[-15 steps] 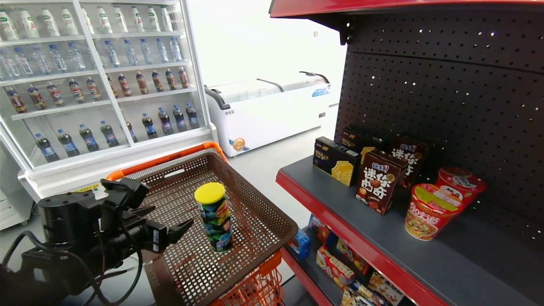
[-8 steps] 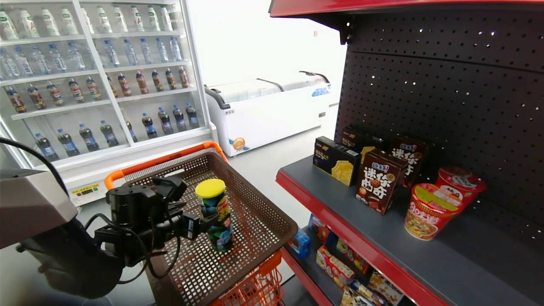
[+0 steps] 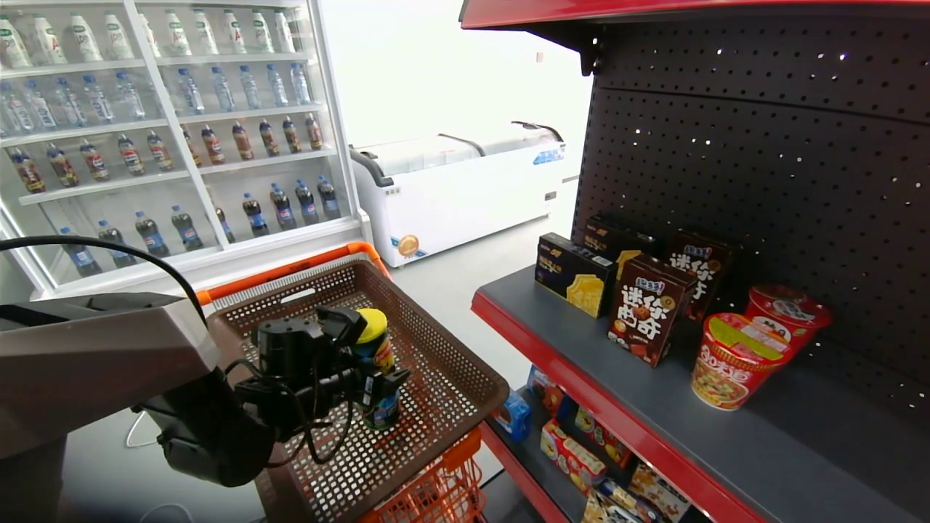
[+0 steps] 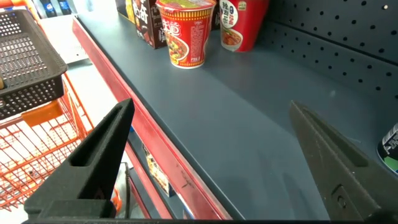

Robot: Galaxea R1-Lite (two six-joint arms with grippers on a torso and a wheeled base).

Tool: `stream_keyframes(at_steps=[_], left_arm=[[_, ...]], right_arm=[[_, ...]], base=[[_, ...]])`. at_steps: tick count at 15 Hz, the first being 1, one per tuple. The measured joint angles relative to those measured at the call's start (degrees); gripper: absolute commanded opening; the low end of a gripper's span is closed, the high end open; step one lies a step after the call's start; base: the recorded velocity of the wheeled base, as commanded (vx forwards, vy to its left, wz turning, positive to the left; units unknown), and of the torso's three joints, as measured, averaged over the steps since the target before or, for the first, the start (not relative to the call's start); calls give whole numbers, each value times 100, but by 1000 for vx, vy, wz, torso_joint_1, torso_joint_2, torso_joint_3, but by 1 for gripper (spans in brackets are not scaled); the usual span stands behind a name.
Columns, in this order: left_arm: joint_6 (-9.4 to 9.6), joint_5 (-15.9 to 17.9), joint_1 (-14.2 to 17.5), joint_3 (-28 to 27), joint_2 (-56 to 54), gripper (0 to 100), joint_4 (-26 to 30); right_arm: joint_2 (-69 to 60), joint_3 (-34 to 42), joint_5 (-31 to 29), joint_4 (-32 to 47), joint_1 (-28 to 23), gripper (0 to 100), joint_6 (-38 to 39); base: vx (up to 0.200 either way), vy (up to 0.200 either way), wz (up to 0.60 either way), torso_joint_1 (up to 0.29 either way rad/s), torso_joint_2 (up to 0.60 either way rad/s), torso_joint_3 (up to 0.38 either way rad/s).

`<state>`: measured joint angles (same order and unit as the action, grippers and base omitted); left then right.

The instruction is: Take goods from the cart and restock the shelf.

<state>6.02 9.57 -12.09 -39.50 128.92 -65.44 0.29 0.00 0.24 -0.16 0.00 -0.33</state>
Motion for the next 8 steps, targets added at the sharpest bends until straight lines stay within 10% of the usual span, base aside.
stream_keyframes(at_steps=[1,2,8], left_arm=[[0,4,-26,-116,72,100,18],[-1,6,-55,-212,133,0,18],[-4,-18,-183,-107,-188,0,106]], right_arm=[[0,0,0,0,0,100,0],[0,0,0,0,0,100,0],[0,0,0,0,0,100,0]], base=[[0,0,0,0,0,0],[0,0,0,0,0,0],[0,0,0,0,0,0]])
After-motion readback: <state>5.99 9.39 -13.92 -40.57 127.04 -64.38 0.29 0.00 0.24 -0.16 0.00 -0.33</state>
